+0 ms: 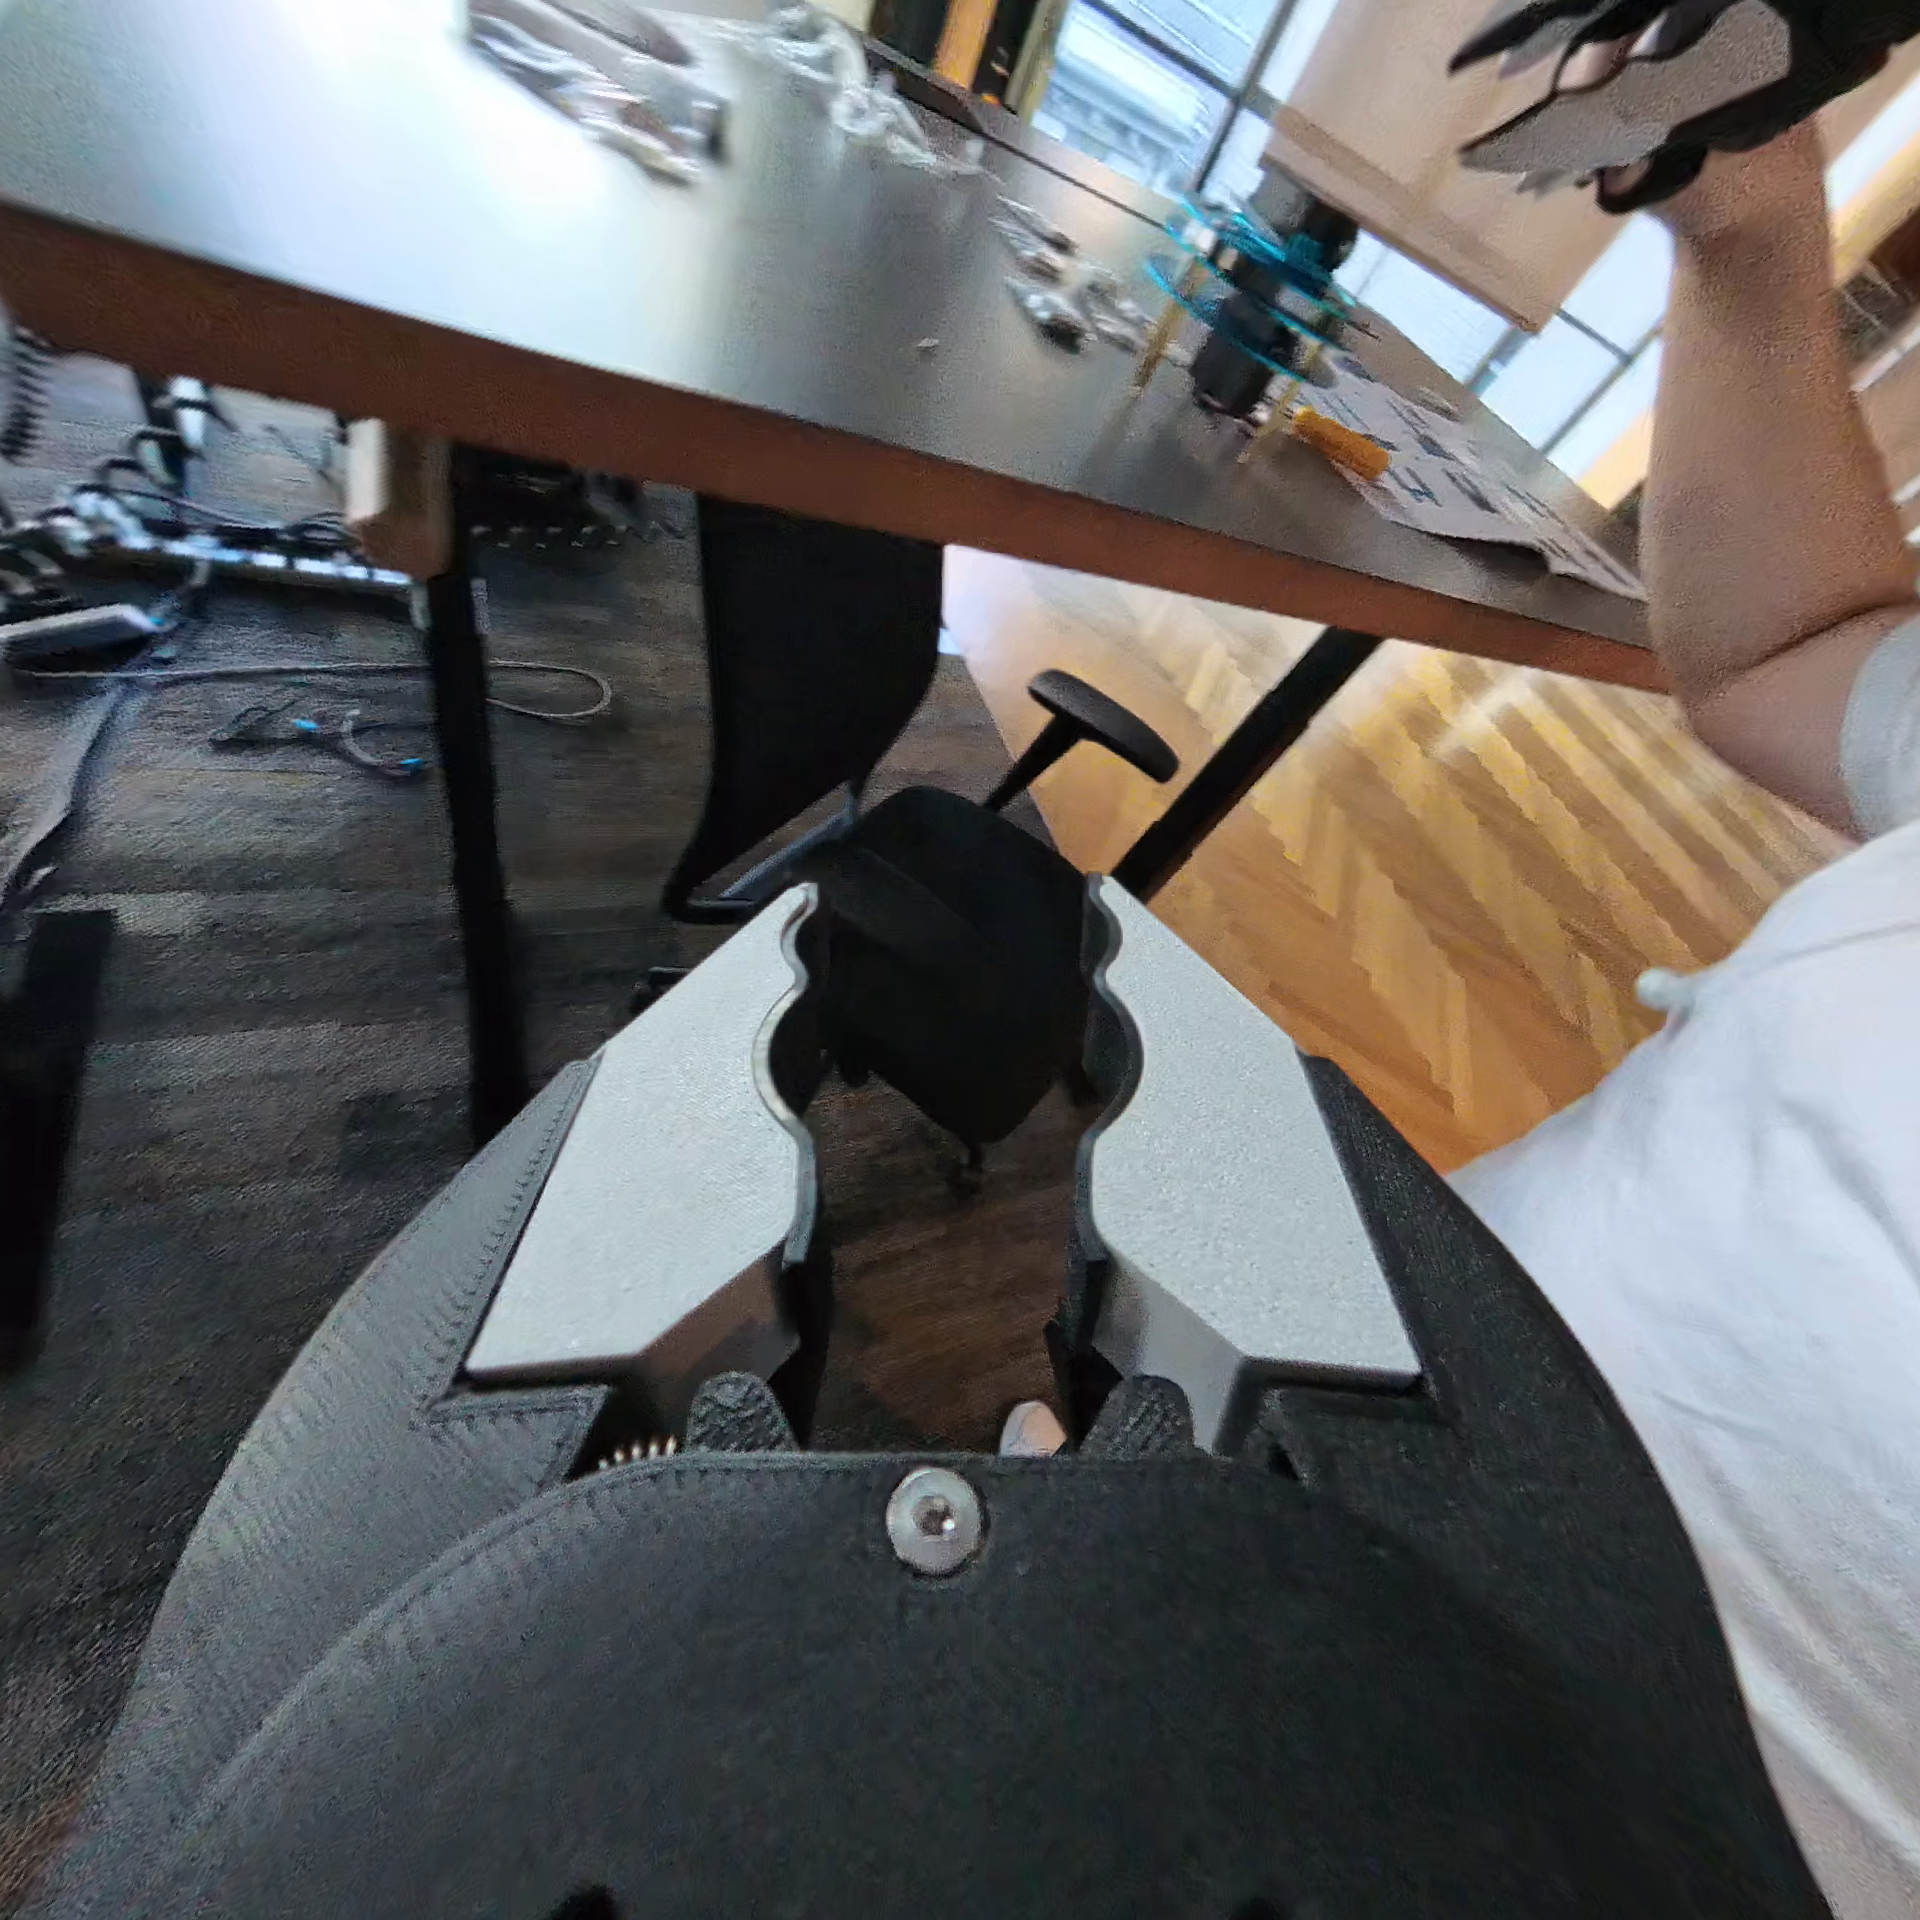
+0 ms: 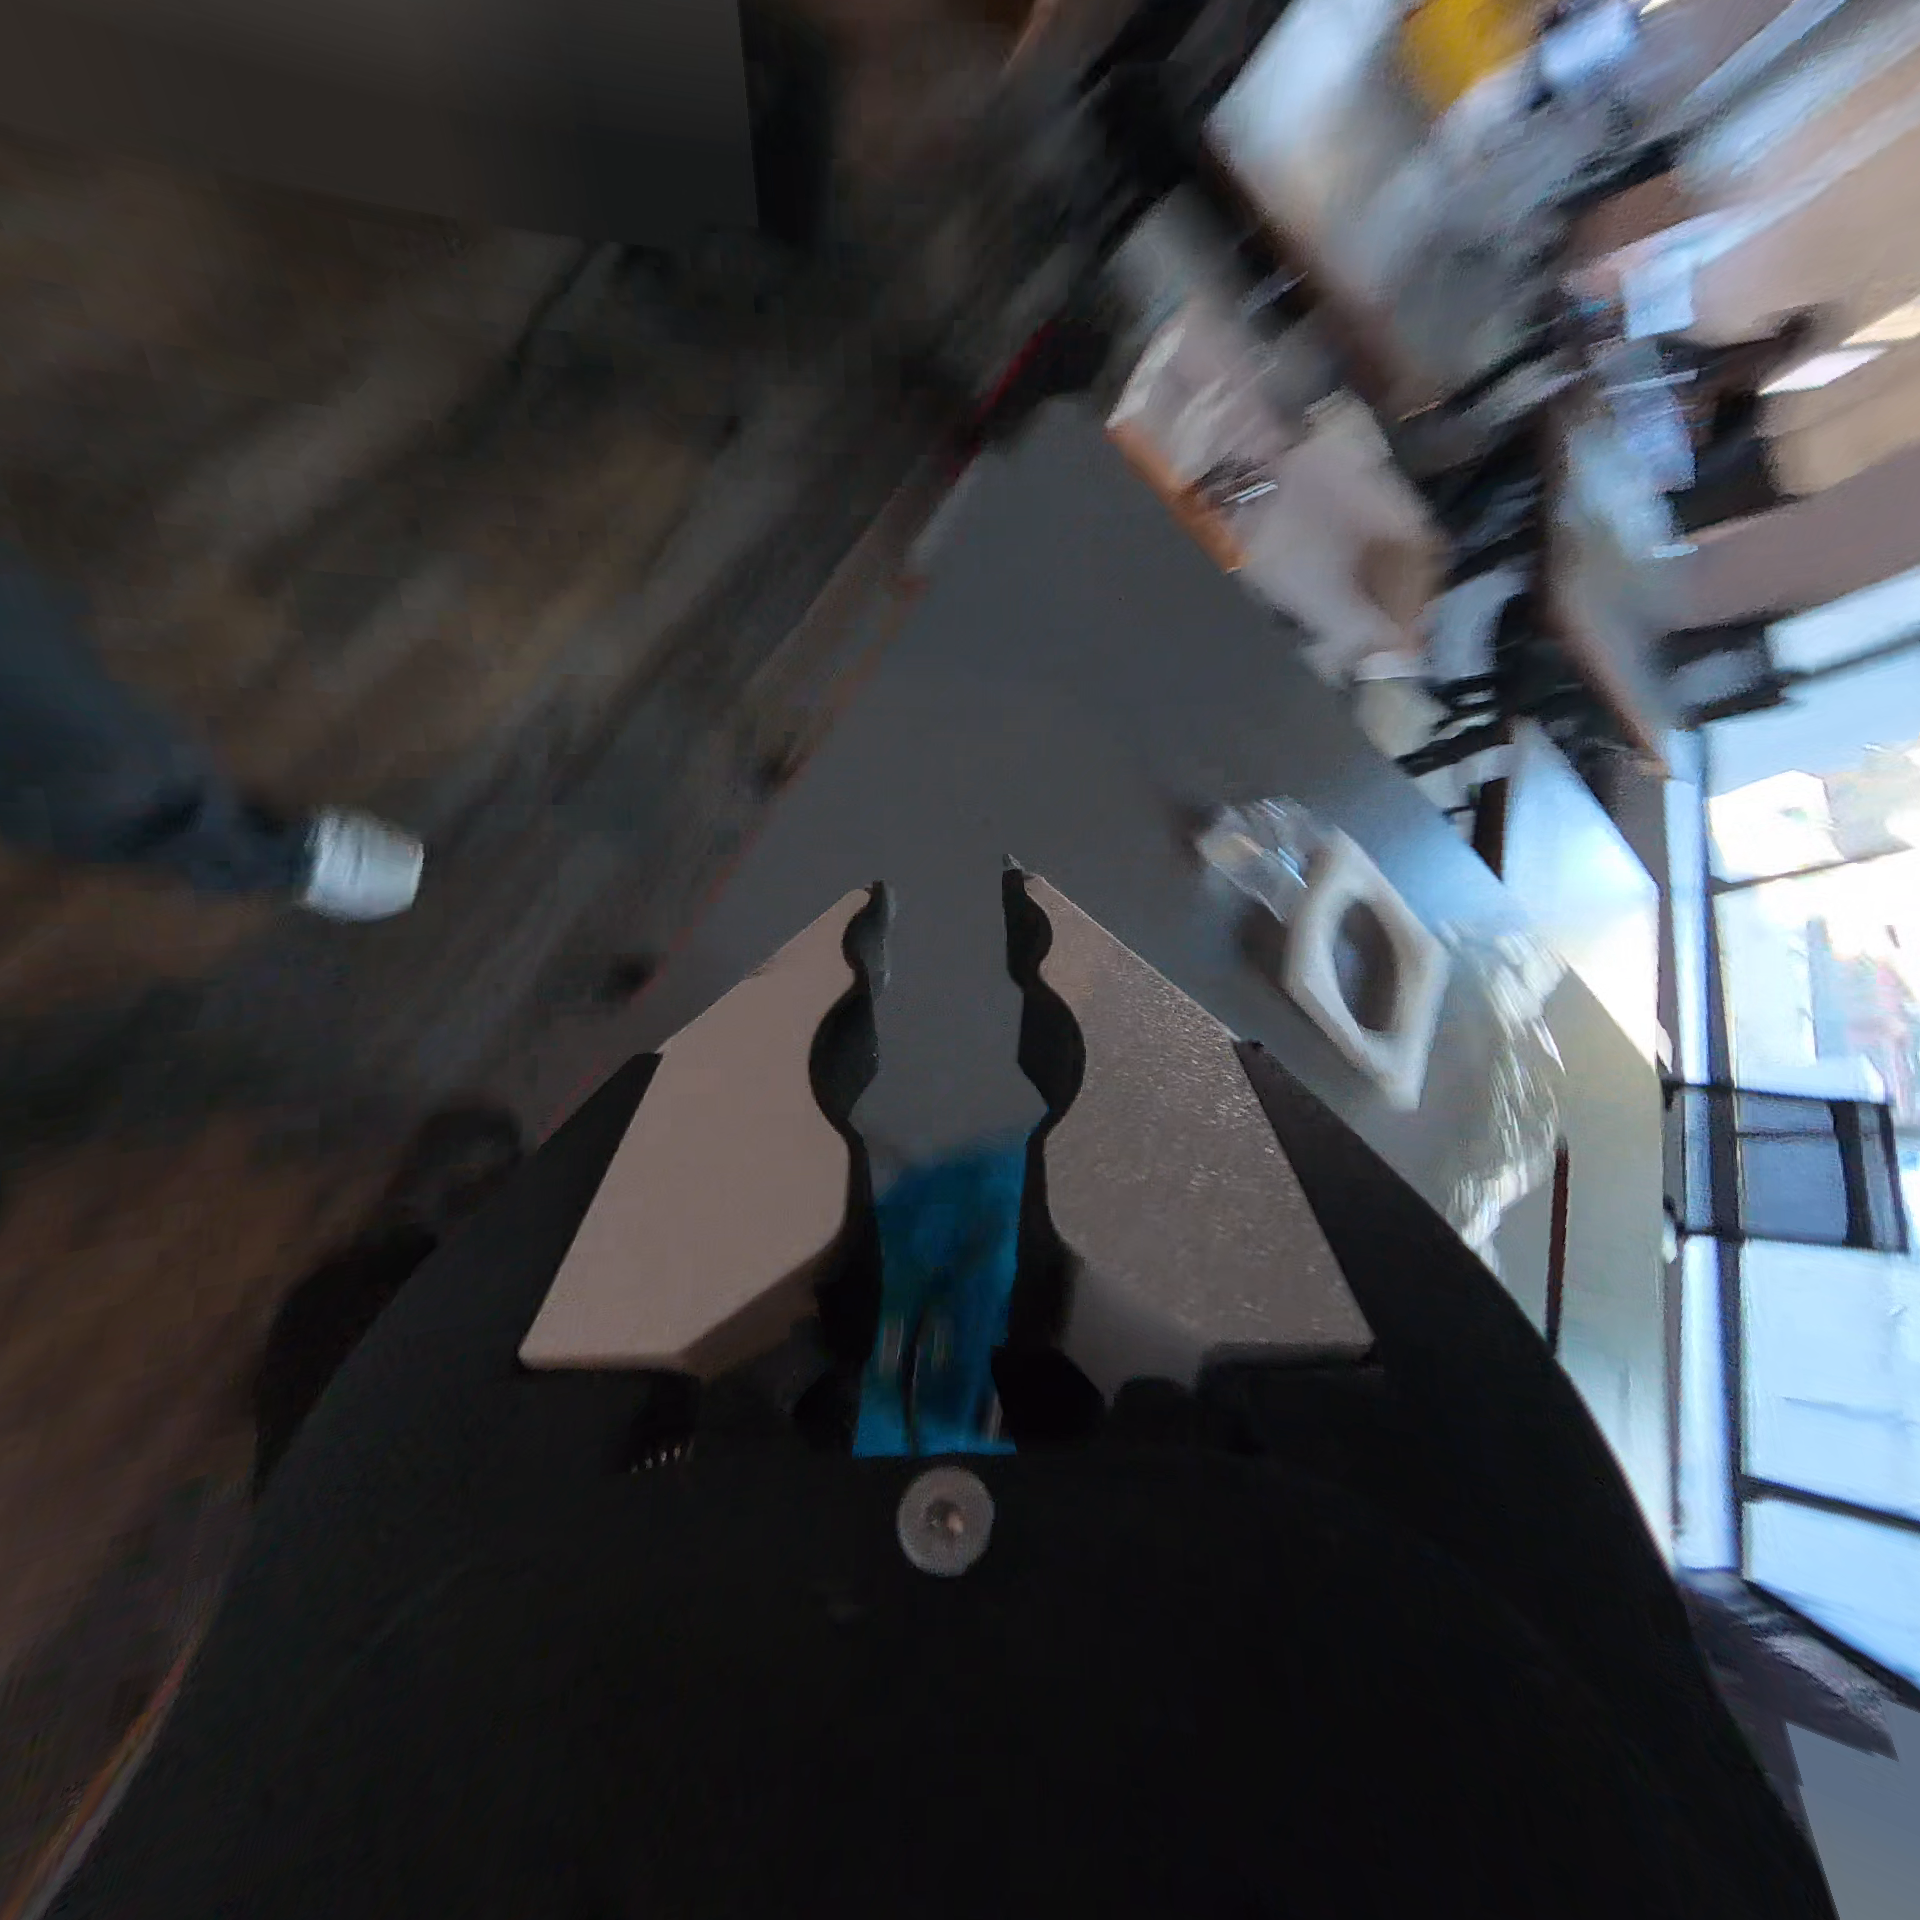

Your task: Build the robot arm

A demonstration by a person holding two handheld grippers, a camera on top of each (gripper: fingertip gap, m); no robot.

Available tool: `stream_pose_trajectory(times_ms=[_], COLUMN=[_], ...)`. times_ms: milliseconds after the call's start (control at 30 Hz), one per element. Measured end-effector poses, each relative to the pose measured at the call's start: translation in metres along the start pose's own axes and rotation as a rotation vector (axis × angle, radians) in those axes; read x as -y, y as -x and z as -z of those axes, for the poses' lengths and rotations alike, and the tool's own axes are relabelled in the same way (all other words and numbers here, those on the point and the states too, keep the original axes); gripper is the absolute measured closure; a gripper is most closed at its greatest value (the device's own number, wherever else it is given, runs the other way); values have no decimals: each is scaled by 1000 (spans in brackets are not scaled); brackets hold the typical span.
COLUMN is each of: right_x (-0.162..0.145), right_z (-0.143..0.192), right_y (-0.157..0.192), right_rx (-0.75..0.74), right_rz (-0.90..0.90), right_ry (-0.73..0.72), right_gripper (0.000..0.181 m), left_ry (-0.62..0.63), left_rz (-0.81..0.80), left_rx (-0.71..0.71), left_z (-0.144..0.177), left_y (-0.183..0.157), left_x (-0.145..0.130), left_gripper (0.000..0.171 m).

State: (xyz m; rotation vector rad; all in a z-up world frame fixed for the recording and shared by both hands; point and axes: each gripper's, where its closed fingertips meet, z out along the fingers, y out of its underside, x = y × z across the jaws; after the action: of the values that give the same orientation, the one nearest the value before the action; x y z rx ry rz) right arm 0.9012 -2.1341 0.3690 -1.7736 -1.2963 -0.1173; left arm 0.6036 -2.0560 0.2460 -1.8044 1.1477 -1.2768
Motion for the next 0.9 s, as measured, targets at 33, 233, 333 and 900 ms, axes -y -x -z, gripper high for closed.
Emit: stream_pose_trajectory(times_ms=[33, 233, 333, 900], right_x=[10, -15, -49, -95], right_z=[-21, -129, -153, -175], right_y=[3, -28, -28, -28], right_rx=[38, 96, 152, 312], right_rz=[56, 0, -88, -222], right_ry=[63, 366, 486, 593], right_gripper=[163, 174, 172, 171], left_ry=[-22, -207, -197, -105], left_rz=[0, -72, -100, -141], left_rx=[8, -186, -276, -429], left_z=[16, 38, 27, -45], left_y=[12, 65, 83, 96], left_x=[-1, 56, 74, 80], left_gripper=[125, 127, 126, 126])
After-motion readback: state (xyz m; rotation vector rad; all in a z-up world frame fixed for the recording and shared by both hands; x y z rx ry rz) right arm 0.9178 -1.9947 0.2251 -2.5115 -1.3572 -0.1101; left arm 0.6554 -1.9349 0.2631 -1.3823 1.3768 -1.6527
